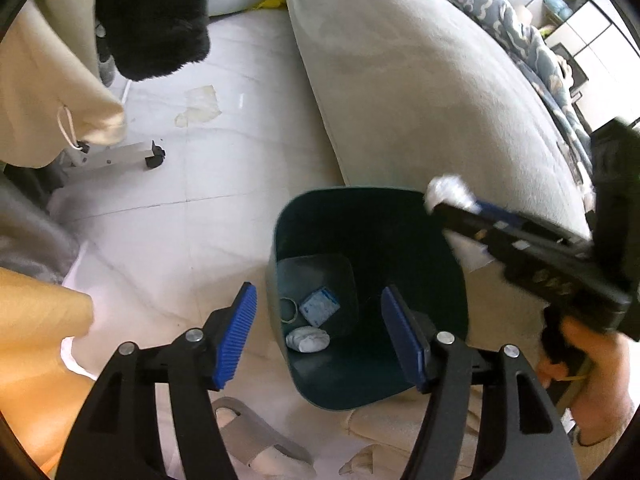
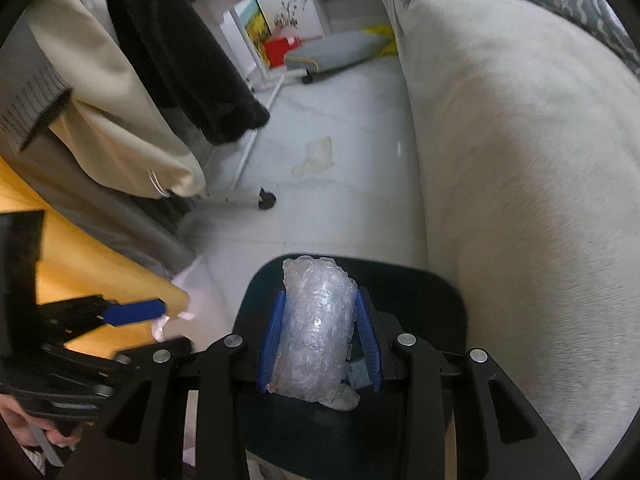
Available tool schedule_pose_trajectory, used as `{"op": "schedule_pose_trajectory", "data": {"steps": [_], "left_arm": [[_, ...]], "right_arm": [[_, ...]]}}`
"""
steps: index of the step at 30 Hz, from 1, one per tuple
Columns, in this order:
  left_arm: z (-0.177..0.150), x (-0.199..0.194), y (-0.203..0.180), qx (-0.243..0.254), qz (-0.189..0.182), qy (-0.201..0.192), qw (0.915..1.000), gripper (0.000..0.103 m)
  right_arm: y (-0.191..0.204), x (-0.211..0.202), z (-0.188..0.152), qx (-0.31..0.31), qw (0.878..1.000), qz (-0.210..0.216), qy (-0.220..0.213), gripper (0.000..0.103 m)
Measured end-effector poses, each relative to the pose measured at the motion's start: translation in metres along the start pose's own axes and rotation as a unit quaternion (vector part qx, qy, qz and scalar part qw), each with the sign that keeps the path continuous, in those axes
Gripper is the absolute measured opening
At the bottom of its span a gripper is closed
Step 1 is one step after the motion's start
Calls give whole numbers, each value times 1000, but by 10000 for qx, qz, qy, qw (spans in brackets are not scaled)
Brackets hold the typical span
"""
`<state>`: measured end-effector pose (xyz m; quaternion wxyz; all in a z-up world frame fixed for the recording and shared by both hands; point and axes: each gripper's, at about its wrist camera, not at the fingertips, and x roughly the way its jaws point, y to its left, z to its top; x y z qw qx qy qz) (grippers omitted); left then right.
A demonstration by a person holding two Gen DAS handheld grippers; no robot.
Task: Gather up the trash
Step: 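Open the left gripper to drop the tissue while the right gripper drops the bubble wrap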
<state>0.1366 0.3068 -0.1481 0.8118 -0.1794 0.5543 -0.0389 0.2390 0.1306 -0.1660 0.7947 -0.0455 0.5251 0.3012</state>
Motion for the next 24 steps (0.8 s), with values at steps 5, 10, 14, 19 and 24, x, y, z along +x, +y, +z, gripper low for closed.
{"op": "schedule_pose_trajectory", "data": {"steps": [5,10,14,19,24], "left_arm": [[3,-12,17,-75,-29,-227,9997,63],[7,-26,23,-44,-47,-495,9988,57],[10,-35,15,176,55,-709,9973,47],[13,-47,10,265,-18,-1015,9945,44],[18,-58,-1,260,-175,-1247,9917,42]], "right_arm": [[3,21,-4,-5,9998,-29,220,37],[8,38,-10,-118,9988,-115,456,37],[11,51,-16,-197,9974,-131,676,37],[14,55,-20,-380,9958,-229,798,37],[12,54,-24,-392,9945,-192,956,38]]}}
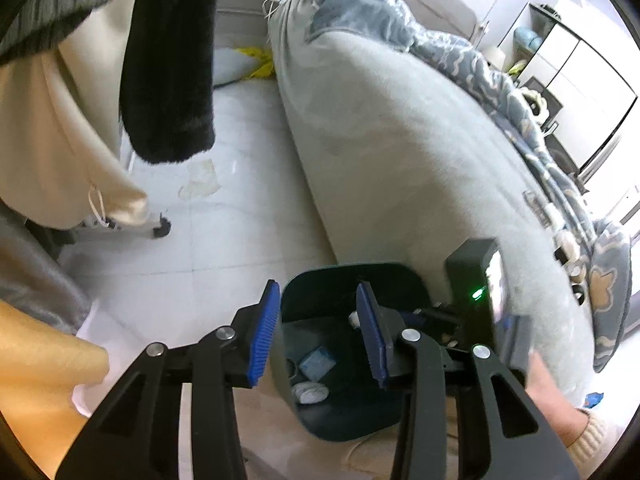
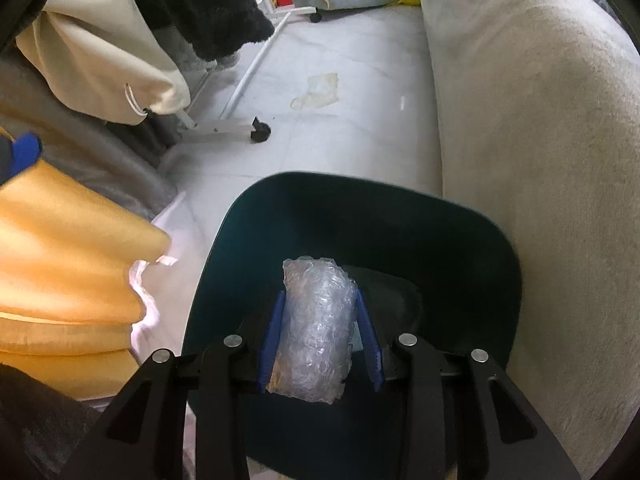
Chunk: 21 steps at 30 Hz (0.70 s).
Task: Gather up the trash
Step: 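Open the left gripper to drop the tissue while the right gripper drops the bubble wrap, then move both tools back over the bed toward the white towel and black piece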
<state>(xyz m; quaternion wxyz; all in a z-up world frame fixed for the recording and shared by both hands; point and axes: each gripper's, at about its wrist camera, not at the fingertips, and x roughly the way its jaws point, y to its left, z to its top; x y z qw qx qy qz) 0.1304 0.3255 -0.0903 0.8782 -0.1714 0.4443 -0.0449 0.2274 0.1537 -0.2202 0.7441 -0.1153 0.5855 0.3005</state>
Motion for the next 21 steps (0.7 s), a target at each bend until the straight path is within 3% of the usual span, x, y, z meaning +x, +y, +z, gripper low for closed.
{"op": "schedule_pose_trajectory", "data": {"steps": [3,5,11,21], "left_arm": [[6,-9,-13,75,-137,-220,9996,42],[8,-14,-20,81,-222,-343,9991,42],[17,-19,-43,215,-286,-644,9973,42],[33,-30,-88,504,-329,-1098,9921,47]], "right_arm": [[2,-2,-4,-57,9999,-42,77,40],[3,-3,-7,-166,9996,-151,193,60],[2,-12,-20,-418,9982,-334,281,61],[-16,-89,-22,-261,9966,-79,-778,69]]}}
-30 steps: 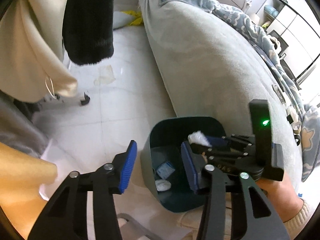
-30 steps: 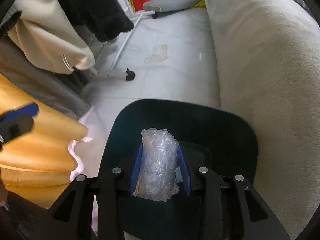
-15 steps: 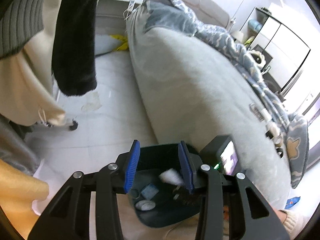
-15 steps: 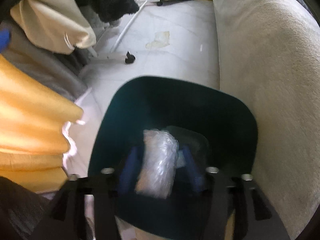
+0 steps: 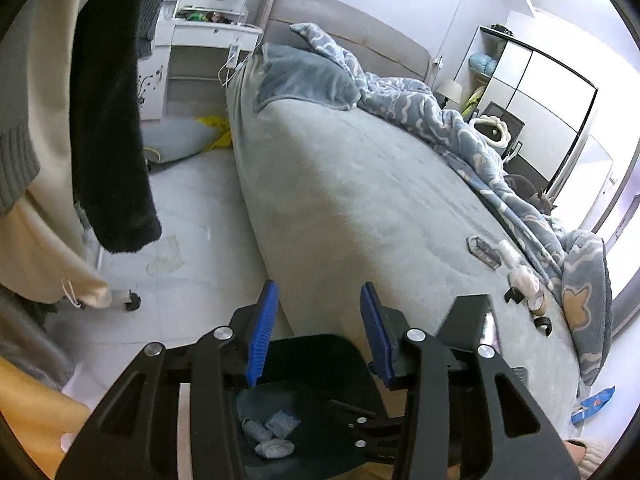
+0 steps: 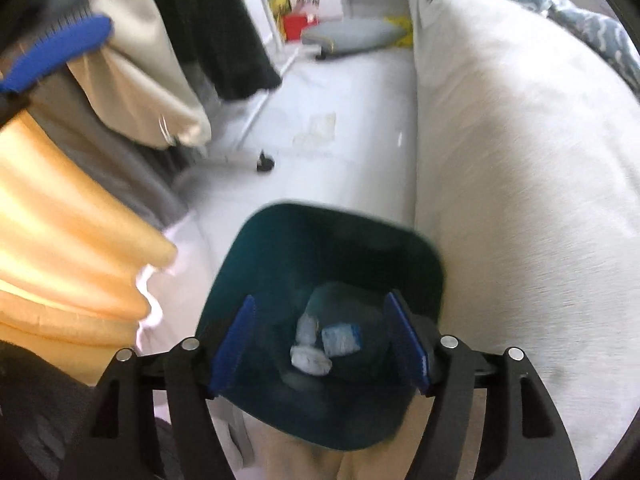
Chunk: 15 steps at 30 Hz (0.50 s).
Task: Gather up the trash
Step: 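Move both tools back over the bed toward the white towel and black piece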
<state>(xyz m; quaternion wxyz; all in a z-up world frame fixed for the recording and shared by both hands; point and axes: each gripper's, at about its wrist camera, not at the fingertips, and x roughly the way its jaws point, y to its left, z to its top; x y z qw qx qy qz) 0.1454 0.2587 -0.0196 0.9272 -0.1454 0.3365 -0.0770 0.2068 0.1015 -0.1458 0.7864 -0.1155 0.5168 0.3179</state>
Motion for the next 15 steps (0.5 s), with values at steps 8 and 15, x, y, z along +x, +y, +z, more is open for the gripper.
{"op": "schedule_pose_trajectory", "data": {"steps": [8,15], "left_arm": [[12,3,-29,-55,-154,-224,9996,59],[14,20,-68,48,-299,-164,9994,70]], "right_arm": [[-43,-66,3,305,9955,-169,-880,73],[-83,-102,-5,486,9904,-463,-1209,74]]}}
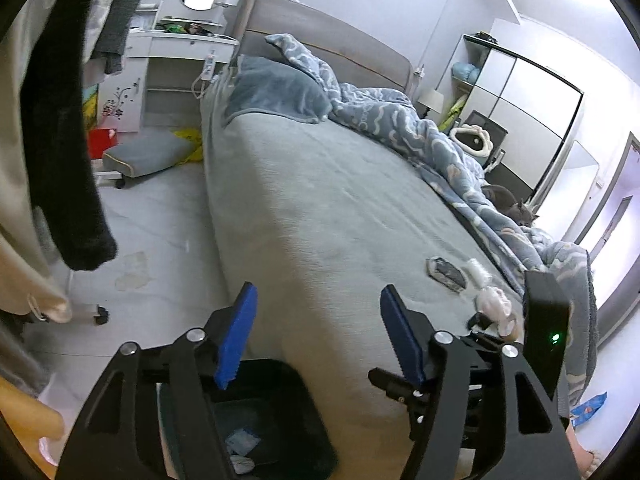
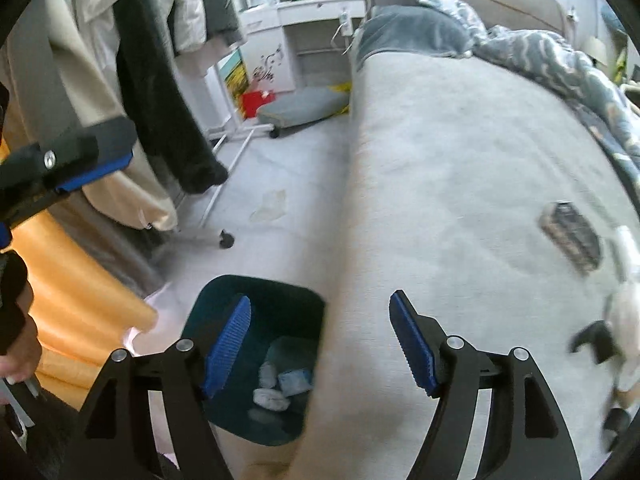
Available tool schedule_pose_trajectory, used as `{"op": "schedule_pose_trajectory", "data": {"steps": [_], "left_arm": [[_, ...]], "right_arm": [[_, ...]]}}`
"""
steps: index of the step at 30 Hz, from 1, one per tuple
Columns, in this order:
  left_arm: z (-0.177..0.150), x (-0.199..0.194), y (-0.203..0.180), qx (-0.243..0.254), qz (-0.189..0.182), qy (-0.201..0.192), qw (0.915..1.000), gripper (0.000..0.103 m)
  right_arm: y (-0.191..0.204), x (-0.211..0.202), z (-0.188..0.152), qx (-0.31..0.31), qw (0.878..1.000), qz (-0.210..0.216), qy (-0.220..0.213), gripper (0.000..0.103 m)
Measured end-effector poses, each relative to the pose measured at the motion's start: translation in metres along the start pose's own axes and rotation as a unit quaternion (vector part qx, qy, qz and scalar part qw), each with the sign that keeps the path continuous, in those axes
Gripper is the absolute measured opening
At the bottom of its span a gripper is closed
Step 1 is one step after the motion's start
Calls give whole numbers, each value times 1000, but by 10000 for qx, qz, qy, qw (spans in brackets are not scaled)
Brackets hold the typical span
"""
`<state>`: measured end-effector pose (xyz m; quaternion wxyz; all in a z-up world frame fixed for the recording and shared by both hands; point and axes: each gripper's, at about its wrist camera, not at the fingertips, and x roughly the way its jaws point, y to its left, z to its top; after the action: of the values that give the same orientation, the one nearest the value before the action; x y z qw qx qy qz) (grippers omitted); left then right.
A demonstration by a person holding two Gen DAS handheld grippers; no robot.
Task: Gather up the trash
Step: 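Move both tools back over the bed toward the white towel and black piece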
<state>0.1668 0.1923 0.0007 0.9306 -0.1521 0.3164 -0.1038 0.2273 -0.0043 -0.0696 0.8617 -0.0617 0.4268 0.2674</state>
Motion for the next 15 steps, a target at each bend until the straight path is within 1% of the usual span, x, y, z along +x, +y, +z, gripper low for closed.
{"op": "schedule_pose_trajectory", "data": {"steps": [2,9,11,15], "left_arm": [[-1,6,-13,74,-43,20,10000,72],[-8,29,-56,401,-174,143,9989,79],[-12,40,-68,519,-176,220,9983,79],[-19,63,-88,650,-238,410,9968,80]], "right_arm": [[-11,-8,-1,4,9999,-98,-73,79],[-59,-32,-4,64,9985,-510,-199,80],[-78,-38,-3,105,9974,-670,-231,80],[-110,-52,-3,305,9956,-833,-291,81]]}}
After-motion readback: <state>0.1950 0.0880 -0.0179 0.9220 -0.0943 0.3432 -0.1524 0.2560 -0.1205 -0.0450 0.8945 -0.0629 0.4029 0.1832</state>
